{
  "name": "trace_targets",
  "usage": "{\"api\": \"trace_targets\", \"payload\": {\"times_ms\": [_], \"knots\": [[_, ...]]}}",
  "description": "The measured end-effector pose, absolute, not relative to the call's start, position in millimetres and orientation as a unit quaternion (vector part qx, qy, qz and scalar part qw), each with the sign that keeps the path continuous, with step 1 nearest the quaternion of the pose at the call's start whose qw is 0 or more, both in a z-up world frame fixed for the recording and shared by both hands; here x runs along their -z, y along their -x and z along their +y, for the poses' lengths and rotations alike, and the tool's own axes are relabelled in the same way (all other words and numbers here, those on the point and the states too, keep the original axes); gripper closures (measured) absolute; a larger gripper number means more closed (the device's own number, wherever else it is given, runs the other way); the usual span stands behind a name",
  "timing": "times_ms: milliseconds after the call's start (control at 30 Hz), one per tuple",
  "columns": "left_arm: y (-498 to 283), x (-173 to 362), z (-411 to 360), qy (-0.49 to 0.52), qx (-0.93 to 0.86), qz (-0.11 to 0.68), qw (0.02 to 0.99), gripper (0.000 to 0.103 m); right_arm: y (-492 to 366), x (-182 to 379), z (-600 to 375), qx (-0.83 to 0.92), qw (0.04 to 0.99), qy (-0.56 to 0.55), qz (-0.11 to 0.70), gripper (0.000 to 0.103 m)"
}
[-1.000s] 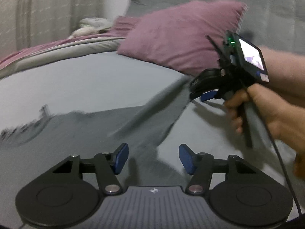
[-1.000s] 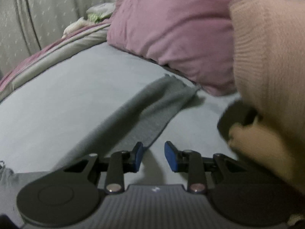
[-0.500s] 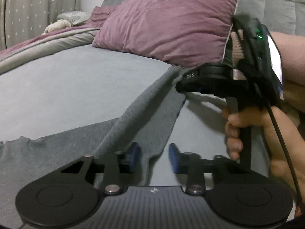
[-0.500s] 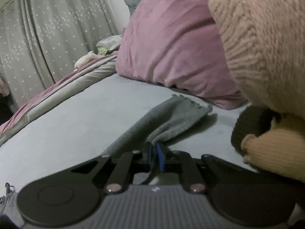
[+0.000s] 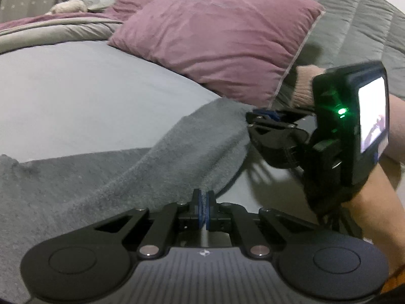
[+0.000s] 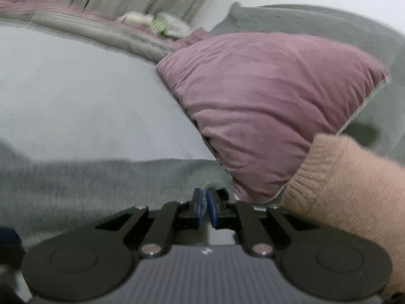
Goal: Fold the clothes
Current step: 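Grasp the sleeve edge with the right gripper while the left gripper grasps it too, then open both grippers on the sweater and pull them back from it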
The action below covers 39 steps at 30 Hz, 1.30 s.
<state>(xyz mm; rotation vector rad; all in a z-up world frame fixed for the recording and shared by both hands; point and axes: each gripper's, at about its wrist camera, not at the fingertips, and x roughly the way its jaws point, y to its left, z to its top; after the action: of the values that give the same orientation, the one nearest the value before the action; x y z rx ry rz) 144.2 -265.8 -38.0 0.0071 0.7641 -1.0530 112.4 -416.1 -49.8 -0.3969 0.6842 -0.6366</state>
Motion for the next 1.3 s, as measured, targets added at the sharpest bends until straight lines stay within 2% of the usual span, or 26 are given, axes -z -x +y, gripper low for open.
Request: {"api": "trace_targets", "payload": {"times_ms": [167,300,433,567,800,1067,1133,1200,1300], "knots": [[-147,37,-264,-0.012,0.510,0.373,0.775,0.102,-107,67,-406,0.283,0.837,0.250,0.397,0.096],[-147,33,-261,-0.020,0.518,0.374,0.769,0.101,-101,66,-407,0.259,0.835,0.253,0.415,0.096],[-154,20,-250,0.015,0.520,0.368,0.771,0.088,-96,65,-408,0.236,0.832,0.256,0.432,0.096],[-168,5,-244,0.005,0.488,0.342,0.803,0.065,-90,65,-410,0.212,0.829,0.257,0.449,0.095],[-202,6,-276,-0.122,0.424,0.327,0.835,0.062,-84,58,-419,0.198,0.842,0.231,0.446,0.094],[-207,24,-302,-0.216,0.410,0.327,0.823,0.063,-77,55,-425,0.199,0.853,0.214,0.433,0.078],[-205,25,-307,-0.216,0.411,0.331,0.822,0.069,-76,54,-425,0.201,0.855,0.211,0.430,0.075],[-204,26,-310,-0.208,0.420,0.342,0.815,0.095,-74,53,-425,0.201,0.857,0.210,0.426,0.068],[-201,25,-315,-0.206,0.416,0.344,0.816,0.101,-74,51,-423,0.195,0.860,0.211,0.422,0.065]]}}
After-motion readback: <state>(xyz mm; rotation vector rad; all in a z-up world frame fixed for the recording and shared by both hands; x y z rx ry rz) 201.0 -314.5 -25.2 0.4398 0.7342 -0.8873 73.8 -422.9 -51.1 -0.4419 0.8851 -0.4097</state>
